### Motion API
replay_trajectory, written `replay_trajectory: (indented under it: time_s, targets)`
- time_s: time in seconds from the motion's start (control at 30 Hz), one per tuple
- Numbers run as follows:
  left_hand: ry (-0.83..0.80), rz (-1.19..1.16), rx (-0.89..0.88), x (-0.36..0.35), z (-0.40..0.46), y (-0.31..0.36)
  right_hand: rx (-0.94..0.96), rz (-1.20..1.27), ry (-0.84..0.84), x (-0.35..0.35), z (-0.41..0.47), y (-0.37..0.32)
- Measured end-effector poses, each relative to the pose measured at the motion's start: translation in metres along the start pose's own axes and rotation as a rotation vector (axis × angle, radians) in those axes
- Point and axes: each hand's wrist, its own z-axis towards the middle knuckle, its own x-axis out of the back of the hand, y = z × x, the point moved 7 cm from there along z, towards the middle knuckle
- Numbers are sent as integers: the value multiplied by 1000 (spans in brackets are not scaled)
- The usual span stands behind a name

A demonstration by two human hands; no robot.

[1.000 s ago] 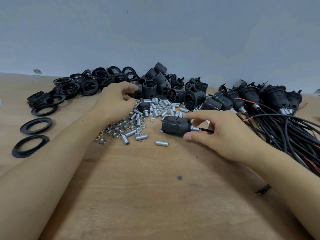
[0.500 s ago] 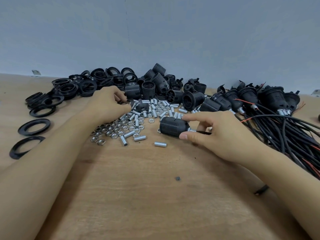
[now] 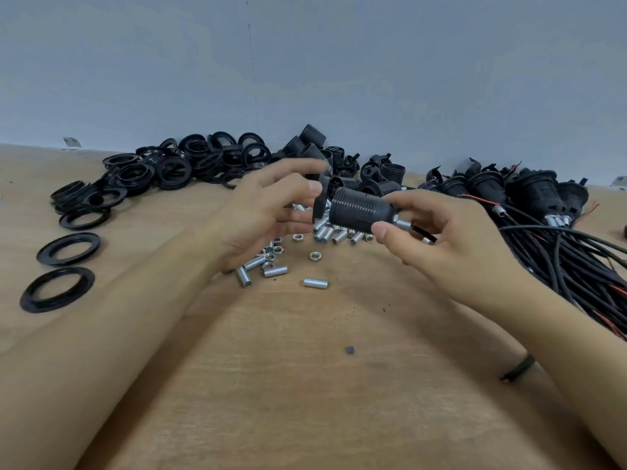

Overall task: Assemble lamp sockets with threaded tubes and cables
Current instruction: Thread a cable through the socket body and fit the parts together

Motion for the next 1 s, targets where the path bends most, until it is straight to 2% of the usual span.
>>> replay_trajectory:
  time_s: [0.27, 0.5, 0.9, 1.0]
  targets:
    - [-150, -82, 135, -13, 0, -13, 117, -66, 12, 1, -2, -9]
    - [-186, -111, 132, -14, -1, -9, 255, -238, 20, 5, -4, -22]
    - [-349, -166, 0, -15, -9, 5, -99, 154, -98, -4, -3, -2]
    - [-369, -267, -30, -14, -9, 11, -132, 213, -90, -6, -2, -2]
